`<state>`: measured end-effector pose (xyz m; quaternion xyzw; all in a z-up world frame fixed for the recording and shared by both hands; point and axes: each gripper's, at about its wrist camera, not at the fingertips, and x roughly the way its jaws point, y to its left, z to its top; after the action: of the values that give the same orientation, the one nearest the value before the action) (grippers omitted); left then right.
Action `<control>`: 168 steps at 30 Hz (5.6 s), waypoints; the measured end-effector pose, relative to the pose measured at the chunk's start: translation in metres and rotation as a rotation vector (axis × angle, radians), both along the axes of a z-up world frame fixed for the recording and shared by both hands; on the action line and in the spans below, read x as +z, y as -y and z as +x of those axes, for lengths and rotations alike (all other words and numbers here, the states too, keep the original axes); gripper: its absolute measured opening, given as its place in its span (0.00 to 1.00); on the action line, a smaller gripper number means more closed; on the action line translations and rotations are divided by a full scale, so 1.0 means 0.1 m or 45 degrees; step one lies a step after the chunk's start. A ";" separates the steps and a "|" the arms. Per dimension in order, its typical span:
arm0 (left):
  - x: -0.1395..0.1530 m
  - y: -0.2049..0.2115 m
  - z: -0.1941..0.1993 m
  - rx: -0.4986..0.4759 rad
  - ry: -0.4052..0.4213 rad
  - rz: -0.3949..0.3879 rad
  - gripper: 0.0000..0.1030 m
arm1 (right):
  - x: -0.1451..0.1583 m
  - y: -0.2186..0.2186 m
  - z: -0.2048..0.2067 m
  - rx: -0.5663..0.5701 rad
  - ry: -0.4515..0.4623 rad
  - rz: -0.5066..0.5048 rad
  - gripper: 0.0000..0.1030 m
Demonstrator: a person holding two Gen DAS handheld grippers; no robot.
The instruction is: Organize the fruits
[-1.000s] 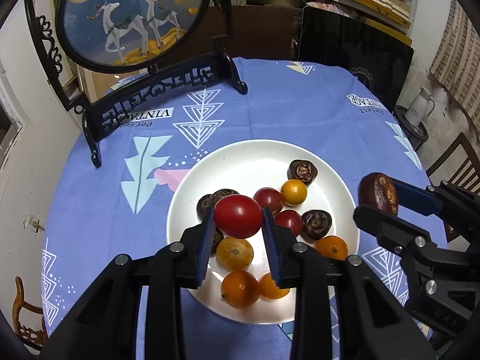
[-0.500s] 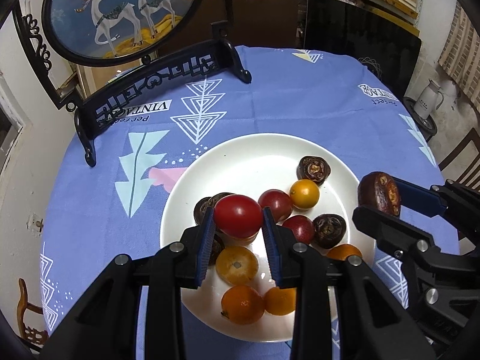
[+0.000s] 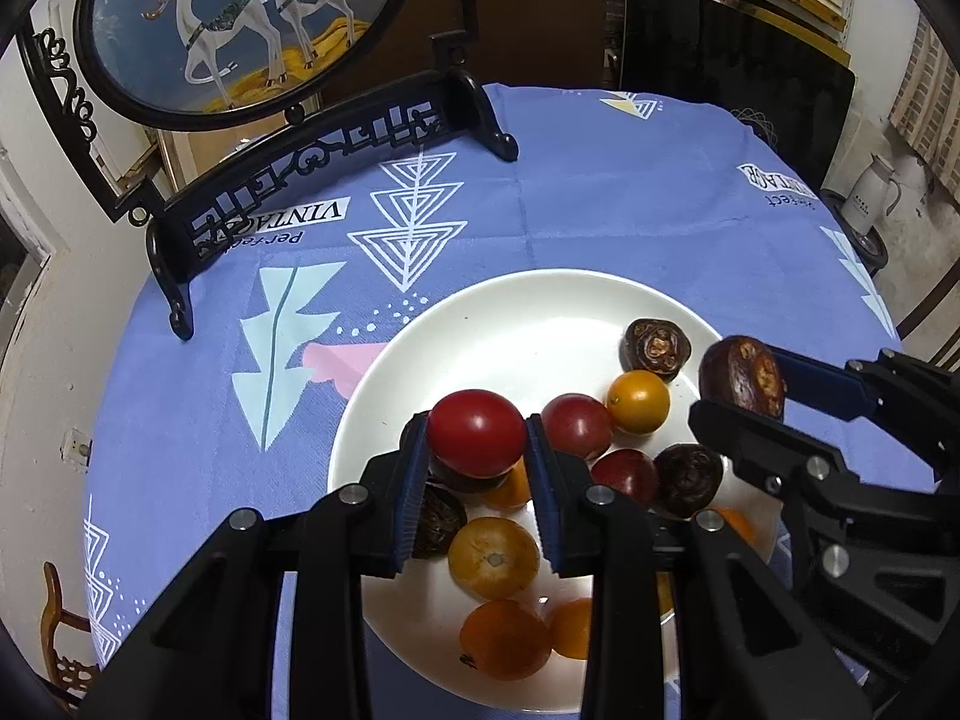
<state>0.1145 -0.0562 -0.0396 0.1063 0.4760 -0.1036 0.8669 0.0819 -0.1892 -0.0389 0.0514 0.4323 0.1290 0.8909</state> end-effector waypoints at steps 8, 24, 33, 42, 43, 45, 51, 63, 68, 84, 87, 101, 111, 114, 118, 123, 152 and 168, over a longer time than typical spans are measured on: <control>-0.06 -0.04 0.02 0.055 0.020 0.053 0.65 | -0.10 0.04 0.07 -0.063 -0.007 -0.033 0.64; 0.05 -0.41 -0.22 0.122 0.076 -0.003 0.78 | -0.05 0.22 -0.37 -0.136 0.028 -0.147 0.73; -0.08 -0.89 -0.49 0.231 0.024 -0.007 0.79 | -0.59 1.16 -1.20 -0.478 -0.180 -0.305 0.76; -0.21 -1.10 -0.73 0.276 -0.030 -0.008 0.82 | -0.90 1.58 -1.79 -0.650 -0.222 -0.282 0.76; -0.21 -1.10 -0.74 0.275 -0.028 -0.005 0.82 | -0.92 1.61 -1.79 -0.654 -0.224 -0.288 0.76; -0.19 -1.09 -0.77 0.265 -0.019 -0.001 0.82 | -0.96 1.65 -1.83 -0.651 -0.224 -0.284 0.76; -0.16 -1.06 -0.82 0.251 -0.012 -0.002 0.82 | -1.05 1.66 -1.82 -0.641 -0.171 -0.343 0.93; -0.24 -0.99 -0.75 0.235 -0.046 -0.023 0.82 | -1.07 1.71 -1.92 -0.660 -0.124 -0.331 0.97; -0.25 -1.02 -0.71 0.238 -0.053 -0.032 0.82 | -1.07 1.71 -1.91 -0.660 -0.123 -0.332 0.97; -0.34 -1.55 -0.90 0.379 -0.067 -0.051 0.85 | -1.07 1.70 -1.91 -0.660 -0.124 -0.332 0.97; -0.33 -1.53 -1.04 0.352 -0.061 -0.050 0.85 | -1.08 1.70 -1.91 -0.660 -0.124 -0.332 0.97; -0.39 -1.84 -1.49 0.535 -0.128 -0.021 0.86 | -1.08 1.70 -1.91 -0.660 -0.123 -0.332 0.97; -0.52 -1.87 -1.42 0.664 -0.109 -0.031 0.86 | -1.07 1.70 -1.91 -0.660 -0.123 -0.333 0.97; -0.55 -1.83 -1.33 0.683 -0.102 -0.046 0.86 | -1.08 1.70 -1.91 -0.660 -0.123 -0.332 0.97; -0.62 -1.77 -1.17 0.721 -0.095 -0.056 0.86 | -1.07 1.70 -1.91 -0.660 -0.123 -0.332 0.97; -0.73 -1.62 -1.00 0.752 -0.083 -0.058 0.86 | -1.07 1.70 -1.91 -0.660 -0.123 -0.333 0.97; -0.91 -1.23 -1.01 0.606 -0.011 0.099 0.86 | -1.07 1.70 -1.91 -0.659 -0.124 -0.333 0.97; -0.91 -1.22 -0.94 0.599 -0.011 0.112 0.86 | -1.07 1.70 -1.90 -0.659 -0.124 -0.333 0.97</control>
<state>0.0203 0.0659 -0.1304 0.0297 0.4955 0.1217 0.8595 -0.1084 -0.3588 -0.1459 0.0508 0.4600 -0.1620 0.8715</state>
